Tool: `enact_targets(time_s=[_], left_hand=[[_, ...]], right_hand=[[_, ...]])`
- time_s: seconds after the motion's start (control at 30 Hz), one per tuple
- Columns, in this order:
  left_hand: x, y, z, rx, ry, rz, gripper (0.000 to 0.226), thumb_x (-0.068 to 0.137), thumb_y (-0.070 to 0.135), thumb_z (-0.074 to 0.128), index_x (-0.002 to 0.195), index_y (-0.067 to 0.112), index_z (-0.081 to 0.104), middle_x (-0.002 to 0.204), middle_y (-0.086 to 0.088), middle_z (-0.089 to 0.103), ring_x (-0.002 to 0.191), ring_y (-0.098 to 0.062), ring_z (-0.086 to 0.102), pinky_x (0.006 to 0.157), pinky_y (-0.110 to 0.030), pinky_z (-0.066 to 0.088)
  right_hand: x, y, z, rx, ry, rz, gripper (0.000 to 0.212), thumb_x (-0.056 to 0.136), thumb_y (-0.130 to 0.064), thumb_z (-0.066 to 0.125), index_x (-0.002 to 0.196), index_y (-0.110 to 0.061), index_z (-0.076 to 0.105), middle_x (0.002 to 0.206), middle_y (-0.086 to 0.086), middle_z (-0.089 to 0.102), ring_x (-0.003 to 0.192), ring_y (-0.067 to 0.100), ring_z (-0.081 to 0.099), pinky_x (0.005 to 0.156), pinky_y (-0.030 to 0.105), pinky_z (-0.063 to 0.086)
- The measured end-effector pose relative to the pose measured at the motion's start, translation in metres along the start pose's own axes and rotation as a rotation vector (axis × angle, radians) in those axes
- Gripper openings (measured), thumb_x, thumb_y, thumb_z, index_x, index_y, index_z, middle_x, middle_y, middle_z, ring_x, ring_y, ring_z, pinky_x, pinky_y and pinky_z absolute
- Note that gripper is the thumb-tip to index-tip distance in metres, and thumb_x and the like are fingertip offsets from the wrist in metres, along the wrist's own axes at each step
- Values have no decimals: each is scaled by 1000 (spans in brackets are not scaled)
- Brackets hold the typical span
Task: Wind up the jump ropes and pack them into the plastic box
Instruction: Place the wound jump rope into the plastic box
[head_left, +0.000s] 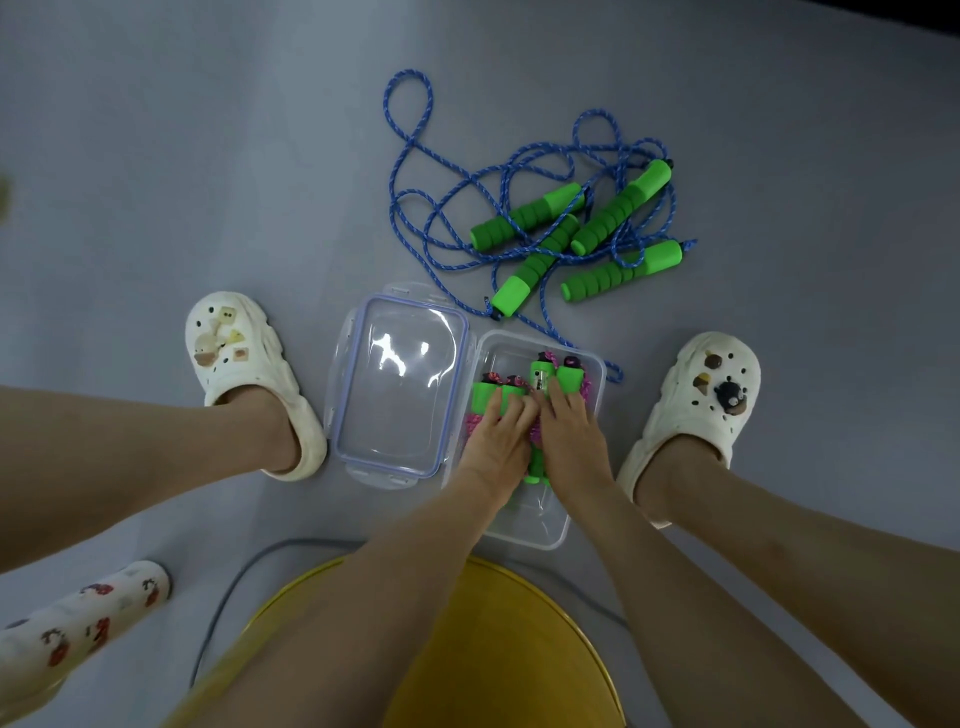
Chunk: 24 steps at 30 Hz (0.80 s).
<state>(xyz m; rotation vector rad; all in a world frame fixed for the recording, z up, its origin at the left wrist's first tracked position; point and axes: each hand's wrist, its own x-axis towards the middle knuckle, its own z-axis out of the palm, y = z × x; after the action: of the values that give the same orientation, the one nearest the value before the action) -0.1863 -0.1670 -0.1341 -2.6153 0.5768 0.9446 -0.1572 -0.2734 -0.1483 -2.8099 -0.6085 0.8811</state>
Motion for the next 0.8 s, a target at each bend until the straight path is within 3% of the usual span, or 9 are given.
enact_targets(time_s=[0.17,0.23,0.3,0.4,0.5,0.57,0.63,0.7,0.8], left_hand=[[-5,-6,22,-142,27,-48,80,97,38,43,150,3,-6,141,-10,25,133,-29,26,117,-47,-1],[-4,-14,23,-82,58,8,84,96,42,43,149,1,-8,139,-11,27,133,-30,27,116,-48,-4],[-3,-22,22,-52,49,86,88,94,48,44,149,0,-5,140,-11,28,133,-30,27,117,-48,-2],[-4,-35,19,-108,134,100,80,94,49,44,149,0,13,137,-11,37,130,-28,36,117,-47,11],[2,-52,10,-189,364,60,61,80,27,66,134,5,49,117,-9,57,108,-25,55,105,-42,39],[13,-65,0,-326,445,31,51,81,21,67,127,6,52,116,-12,55,107,-27,54,101,-40,42],[26,-77,-14,-499,474,-53,37,90,16,59,125,7,51,120,-13,49,109,-28,49,98,-39,41],[41,-90,-25,-602,512,-179,36,89,7,58,125,9,52,122,-14,45,111,-29,46,92,-37,42],[64,-107,-35,-774,418,-306,36,93,18,55,128,11,50,126,-14,41,116,-30,42,92,-37,39]], right_hand=[[-7,-7,3,-288,-41,-2,71,95,-24,50,149,-1,11,155,20,17,134,29,33,105,43,38],[-12,-10,7,-318,-104,-9,77,97,-28,45,149,-1,-4,156,22,8,140,32,21,107,46,34],[-11,-17,8,-325,-133,15,75,98,-28,42,149,0,-5,157,21,5,143,32,11,107,47,34],[-3,-30,-1,-204,-191,130,66,99,-22,41,150,-4,3,158,18,0,143,30,12,105,43,36],[9,-34,-21,-90,-247,166,58,96,-23,45,147,-7,21,156,18,9,141,30,19,107,44,33],[15,-34,-41,-19,-278,169,45,94,-22,50,135,-7,41,146,20,32,133,31,33,104,43,37],[20,-31,-61,117,-205,189,26,94,-11,46,117,-5,55,123,15,52,113,29,52,91,39,47],[26,-26,-77,198,-66,178,26,91,-2,44,112,-3,58,115,12,55,104,26,57,83,34,46],[40,-16,-94,208,113,173,31,91,-3,45,121,-4,56,121,9,48,110,24,48,80,34,44]])
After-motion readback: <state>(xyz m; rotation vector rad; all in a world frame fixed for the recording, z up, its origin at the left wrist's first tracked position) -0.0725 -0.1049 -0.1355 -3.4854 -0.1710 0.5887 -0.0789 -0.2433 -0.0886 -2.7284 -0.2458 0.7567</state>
